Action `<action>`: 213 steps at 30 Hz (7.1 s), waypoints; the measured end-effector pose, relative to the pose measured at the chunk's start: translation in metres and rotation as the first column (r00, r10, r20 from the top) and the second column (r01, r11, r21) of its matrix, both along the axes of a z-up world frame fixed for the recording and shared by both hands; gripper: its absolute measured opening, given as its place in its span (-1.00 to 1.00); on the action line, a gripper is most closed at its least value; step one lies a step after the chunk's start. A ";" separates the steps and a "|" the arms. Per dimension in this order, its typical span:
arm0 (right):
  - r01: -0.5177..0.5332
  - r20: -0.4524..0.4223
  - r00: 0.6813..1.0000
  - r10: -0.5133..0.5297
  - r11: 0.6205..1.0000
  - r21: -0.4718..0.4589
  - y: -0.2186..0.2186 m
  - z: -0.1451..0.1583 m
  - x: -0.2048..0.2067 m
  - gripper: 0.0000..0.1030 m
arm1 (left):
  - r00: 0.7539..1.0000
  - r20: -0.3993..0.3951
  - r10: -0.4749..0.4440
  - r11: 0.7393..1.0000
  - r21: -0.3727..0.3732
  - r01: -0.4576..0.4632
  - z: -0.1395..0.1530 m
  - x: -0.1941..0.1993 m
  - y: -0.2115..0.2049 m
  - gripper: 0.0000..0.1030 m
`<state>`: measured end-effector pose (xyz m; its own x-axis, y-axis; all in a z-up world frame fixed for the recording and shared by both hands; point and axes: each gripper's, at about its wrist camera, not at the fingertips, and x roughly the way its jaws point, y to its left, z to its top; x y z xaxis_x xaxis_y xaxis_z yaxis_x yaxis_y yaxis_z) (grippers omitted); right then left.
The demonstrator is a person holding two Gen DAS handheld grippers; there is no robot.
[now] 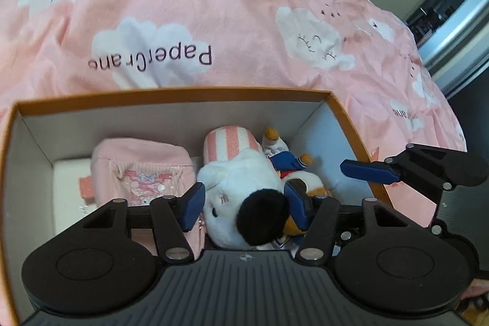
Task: Organize objects
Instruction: 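Lower the bear plush into the orange box with the right tool while the left tool lowers the white plush, then withdraw both open tools from the orange box toward the toys beside it, then grasp the orange knitted ball with the left tool while the right tool grasps the yellow tape measure, then lift the orange ball with the left tool while the right tool lifts the tape measure, then drop the orange ball into the box with the left tool while the right tool releases the tape measure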
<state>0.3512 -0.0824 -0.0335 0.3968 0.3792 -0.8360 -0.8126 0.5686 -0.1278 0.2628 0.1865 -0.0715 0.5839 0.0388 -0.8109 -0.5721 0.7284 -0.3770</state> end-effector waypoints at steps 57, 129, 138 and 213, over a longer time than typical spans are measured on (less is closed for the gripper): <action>0.293 -0.086 0.954 -0.287 0.841 0.455 -0.064 0.009 -0.179 0.12 | 0.965 0.232 0.119 0.952 0.249 -0.177 0.044 -0.193 -0.119 -0.24; 0.396 -0.420 0.868 -0.263 0.878 0.268 -0.047 -0.077 -0.156 -0.53 | 0.999 -0.042 -0.011 0.980 0.199 0.019 -0.050 -0.185 -0.100 -0.09; 0.344 -0.325 0.918 -0.228 0.866 0.364 -0.062 -0.020 -0.172 -0.59 | 0.991 0.051 -0.125 0.962 0.250 0.108 0.002 -0.196 -0.124 -0.09; 0.398 0.182 0.874 -0.450 0.879 0.262 -0.068 0.028 -0.085 -0.18 | 0.956 0.162 -0.244 0.966 0.130 0.225 0.021 -0.068 -0.112 0.24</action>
